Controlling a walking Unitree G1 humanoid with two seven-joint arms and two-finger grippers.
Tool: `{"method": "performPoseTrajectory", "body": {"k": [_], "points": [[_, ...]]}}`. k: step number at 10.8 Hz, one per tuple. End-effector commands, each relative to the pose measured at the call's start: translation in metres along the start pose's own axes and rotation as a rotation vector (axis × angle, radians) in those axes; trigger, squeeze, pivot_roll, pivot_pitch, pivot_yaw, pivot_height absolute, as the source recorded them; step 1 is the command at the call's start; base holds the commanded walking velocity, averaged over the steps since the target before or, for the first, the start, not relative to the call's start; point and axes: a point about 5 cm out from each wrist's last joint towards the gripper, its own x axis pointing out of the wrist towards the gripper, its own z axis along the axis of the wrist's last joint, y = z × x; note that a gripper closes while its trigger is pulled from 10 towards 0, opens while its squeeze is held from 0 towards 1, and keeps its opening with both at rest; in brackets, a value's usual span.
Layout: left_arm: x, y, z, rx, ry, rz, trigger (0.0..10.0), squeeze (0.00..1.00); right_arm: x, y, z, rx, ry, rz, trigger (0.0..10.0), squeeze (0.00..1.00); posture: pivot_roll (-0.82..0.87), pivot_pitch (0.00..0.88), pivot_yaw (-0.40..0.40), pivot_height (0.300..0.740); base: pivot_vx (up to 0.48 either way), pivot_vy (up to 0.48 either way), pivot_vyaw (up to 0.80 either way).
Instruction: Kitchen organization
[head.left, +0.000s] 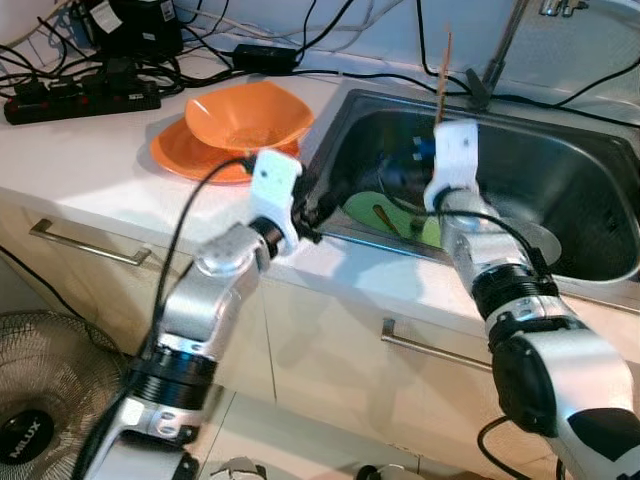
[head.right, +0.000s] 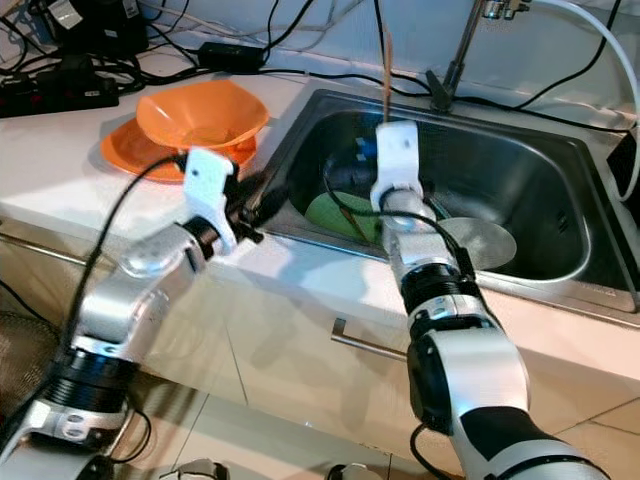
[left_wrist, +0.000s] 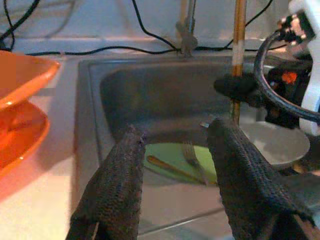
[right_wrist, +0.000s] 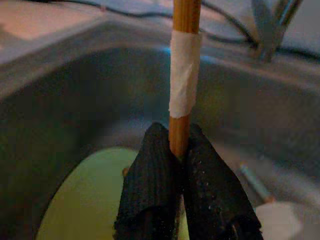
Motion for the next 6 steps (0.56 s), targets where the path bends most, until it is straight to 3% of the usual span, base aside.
{"method": "performPoseTrajectory", "body": {"k": [1,4,5,6], "points": [[0.002,-0.006,-0.005,0.017,0.019,-0.026,10.0,0.0,0.001,-0.003,-0.001,0.022,0.041,0.004,10.0,0.0,0.09,0.021,-0.05,0.74,0.0,0.0,0.0],[0.005,-0.017,-0.01,0.011,0.033,-0.06,10.0,0.0,-0.001,0.002,-0.019,0.019,0.128,0.027,10.0,0.0,0.1,0.012,-0.057,0.74,0.0,0.0,0.0],[0.005,-0.018,-0.01,0.013,0.033,-0.064,10.0,0.0,-0.001,0.006,-0.02,0.024,0.134,0.048,10.0,0.17,0.1,0.011,-0.059,0.74,0.0,0.0,0.0],[0.005,-0.019,-0.011,0.013,0.033,-0.066,10.0,0.0,-0.001,0.007,-0.02,0.027,0.134,0.049,10.0,0.77,0.1,0.011,-0.06,0.74,0.0,0.0,0.0]]}}
